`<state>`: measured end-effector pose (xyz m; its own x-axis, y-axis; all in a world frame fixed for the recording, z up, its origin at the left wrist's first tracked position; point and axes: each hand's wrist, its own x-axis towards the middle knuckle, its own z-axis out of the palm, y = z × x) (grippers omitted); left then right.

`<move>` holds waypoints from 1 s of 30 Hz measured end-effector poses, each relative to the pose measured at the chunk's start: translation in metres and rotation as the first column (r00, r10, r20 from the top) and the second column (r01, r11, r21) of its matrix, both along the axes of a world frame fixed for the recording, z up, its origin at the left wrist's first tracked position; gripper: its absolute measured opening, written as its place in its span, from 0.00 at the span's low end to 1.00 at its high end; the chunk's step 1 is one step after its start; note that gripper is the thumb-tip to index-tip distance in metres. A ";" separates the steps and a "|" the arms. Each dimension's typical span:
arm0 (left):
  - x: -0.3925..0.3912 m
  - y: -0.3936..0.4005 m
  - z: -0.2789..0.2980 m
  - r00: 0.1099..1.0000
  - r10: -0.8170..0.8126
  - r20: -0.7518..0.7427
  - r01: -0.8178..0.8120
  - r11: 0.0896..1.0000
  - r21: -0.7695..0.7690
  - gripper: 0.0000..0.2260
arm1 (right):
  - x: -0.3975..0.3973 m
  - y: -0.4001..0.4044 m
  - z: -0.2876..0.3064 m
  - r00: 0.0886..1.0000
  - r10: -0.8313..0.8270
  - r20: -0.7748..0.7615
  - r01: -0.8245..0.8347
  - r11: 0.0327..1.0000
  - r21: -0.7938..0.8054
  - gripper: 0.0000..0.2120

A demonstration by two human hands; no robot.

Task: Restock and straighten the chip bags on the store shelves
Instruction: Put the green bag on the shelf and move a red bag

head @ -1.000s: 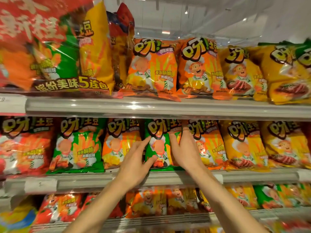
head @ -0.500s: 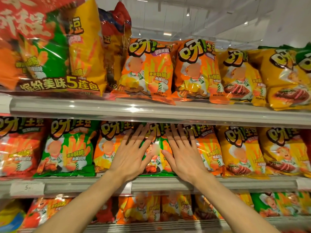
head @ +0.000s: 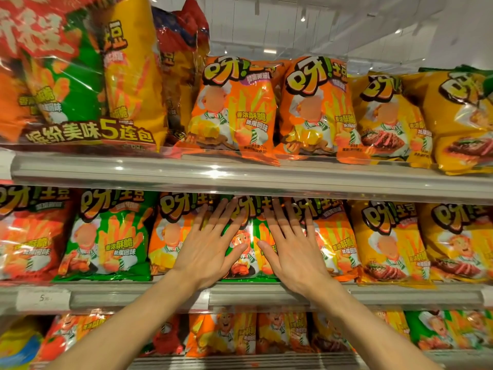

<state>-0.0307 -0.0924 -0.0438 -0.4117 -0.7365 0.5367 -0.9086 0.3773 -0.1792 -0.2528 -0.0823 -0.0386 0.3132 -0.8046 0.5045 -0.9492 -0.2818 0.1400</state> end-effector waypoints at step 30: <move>0.142 0.087 0.025 0.584 0.204 -0.786 -0.231 0.970 0.080 0.31 | 0.155 0.064 0.047 0.590 0.054 0.805 -0.338 0.922 0.186 0.36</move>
<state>0.1112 -0.0053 -0.0190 0.3473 -0.7261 0.5935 -0.7572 0.1561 0.6342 -0.0982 -0.0187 0.0086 0.0875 -0.9181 0.3865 -0.5675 -0.3648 -0.7382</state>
